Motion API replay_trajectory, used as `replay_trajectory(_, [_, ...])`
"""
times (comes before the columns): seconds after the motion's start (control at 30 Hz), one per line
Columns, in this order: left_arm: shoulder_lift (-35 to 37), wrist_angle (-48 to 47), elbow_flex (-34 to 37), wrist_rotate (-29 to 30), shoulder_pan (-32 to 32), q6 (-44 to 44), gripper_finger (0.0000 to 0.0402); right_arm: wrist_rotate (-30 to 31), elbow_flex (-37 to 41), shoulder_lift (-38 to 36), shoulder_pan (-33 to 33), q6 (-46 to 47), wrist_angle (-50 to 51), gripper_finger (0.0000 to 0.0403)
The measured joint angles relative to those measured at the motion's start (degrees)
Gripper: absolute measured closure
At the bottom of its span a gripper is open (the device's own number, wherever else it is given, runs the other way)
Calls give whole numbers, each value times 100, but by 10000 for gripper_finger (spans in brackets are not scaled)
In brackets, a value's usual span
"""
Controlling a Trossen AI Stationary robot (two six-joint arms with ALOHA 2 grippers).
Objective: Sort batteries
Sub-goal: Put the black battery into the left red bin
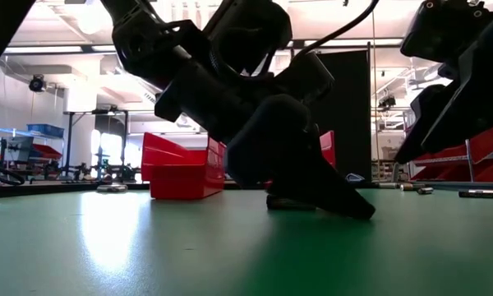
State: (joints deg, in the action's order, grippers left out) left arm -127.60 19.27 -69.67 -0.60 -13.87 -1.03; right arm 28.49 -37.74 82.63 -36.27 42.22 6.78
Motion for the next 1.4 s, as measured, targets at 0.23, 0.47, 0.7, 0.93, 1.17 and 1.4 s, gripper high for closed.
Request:
replay_trajectory(0.23, [187, -302, 11, -64, 23, -66, 114, -2, 0, -2, 0, 17, 4, 35])
replay_trajectory(0.47, [272, -514, 29, -59, 40, 75, 114, -6, 0, -2, -13, 23, 5, 35])
replay_trajectory(0.7, [357, -714, 39, -28, 52, 123, 114, -9, 4, -2, -13, 28, 17, 35])
replay_trajectory(0.93, [253, -340, 67, 7, 55, 155, 114, -9, 4, -2, -22, 29, 18, 35])
replay_trajectory(1.17, [82, -140, 60, 7, 81, 155, 115, -9, 4, -2, -24, 26, 23, 35])
replay_trajectory(1.4, [1, 10, 50, -3, 94, 160, 130, -9, 22, -2, -24, 21, 28, 35])
